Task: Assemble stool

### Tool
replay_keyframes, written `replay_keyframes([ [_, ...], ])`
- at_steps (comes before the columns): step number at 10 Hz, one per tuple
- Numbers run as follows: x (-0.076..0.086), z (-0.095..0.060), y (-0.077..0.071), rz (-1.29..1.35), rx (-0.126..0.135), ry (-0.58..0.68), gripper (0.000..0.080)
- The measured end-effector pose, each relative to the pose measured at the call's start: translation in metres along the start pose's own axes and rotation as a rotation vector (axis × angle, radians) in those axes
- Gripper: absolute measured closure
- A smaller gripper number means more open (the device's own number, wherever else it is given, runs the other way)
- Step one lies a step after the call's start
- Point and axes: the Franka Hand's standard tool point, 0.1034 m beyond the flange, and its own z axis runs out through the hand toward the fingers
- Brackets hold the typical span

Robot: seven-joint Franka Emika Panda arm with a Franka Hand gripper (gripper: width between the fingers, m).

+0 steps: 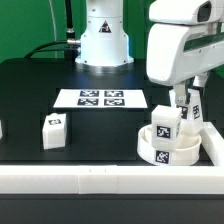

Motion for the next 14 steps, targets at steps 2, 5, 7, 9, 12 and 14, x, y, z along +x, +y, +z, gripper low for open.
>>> replay_keyframes([
  [2,-0.0008,0.0,0.001,0.008,0.0,0.0,0.0462],
  [5,-0.0049,0.0012,0.0044,0.351,0.016,-0.004,0.0462],
  [7,-0.0054,0.0016,0.0049,0.602,0.037,0.003,0.0461],
  [9,-0.0049,0.0018,0.0048,0.799,0.05,0.004,0.0459],
  [12,-0.0042,0.002,0.0037,1.003,0.054,0.0,0.0459],
  [14,-0.0041,0.0021,0.0033,1.103,0.055,-0.003,0.0459],
])
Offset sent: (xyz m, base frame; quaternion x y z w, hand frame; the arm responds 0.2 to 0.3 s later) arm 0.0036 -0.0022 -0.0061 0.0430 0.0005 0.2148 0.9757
